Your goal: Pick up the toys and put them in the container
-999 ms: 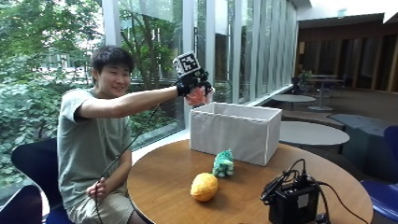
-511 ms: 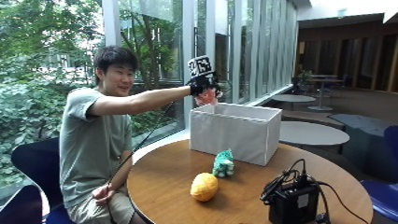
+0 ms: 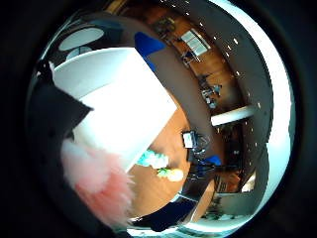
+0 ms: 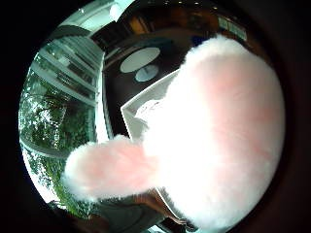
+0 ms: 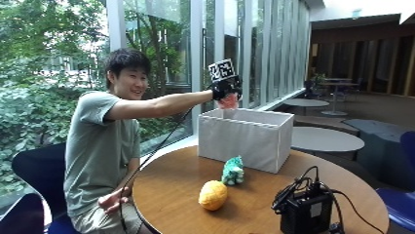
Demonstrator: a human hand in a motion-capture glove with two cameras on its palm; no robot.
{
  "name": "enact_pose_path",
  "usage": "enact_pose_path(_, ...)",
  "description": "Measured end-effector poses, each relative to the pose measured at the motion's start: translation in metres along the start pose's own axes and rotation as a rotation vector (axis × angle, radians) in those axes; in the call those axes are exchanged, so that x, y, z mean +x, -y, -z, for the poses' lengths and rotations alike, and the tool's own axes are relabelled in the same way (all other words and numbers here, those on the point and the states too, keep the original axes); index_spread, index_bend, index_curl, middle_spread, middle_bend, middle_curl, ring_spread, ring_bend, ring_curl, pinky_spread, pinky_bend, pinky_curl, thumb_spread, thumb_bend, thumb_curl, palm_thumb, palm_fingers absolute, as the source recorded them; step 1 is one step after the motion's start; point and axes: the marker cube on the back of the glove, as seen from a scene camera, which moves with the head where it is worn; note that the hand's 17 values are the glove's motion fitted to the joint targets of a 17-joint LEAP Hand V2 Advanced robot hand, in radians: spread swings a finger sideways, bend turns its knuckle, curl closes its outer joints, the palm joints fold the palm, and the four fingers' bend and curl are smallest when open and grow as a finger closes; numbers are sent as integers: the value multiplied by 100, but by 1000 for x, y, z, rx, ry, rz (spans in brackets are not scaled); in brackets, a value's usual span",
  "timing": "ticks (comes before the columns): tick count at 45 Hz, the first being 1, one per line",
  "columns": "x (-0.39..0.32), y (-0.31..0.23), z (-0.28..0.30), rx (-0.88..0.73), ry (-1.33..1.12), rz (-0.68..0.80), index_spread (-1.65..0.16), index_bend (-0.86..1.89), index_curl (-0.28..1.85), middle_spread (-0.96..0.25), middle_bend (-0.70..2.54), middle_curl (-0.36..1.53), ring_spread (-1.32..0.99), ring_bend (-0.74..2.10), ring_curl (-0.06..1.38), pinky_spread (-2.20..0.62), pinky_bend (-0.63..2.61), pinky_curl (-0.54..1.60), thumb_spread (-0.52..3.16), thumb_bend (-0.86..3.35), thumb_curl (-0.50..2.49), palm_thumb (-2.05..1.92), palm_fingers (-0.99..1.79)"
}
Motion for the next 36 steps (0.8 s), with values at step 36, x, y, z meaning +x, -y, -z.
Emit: enact_pose_path(36,24,33,-30,-98,57,-26,-18,103,88,-17,102,72,-41,91,73,-37,81,50,20,2,120,63,100)
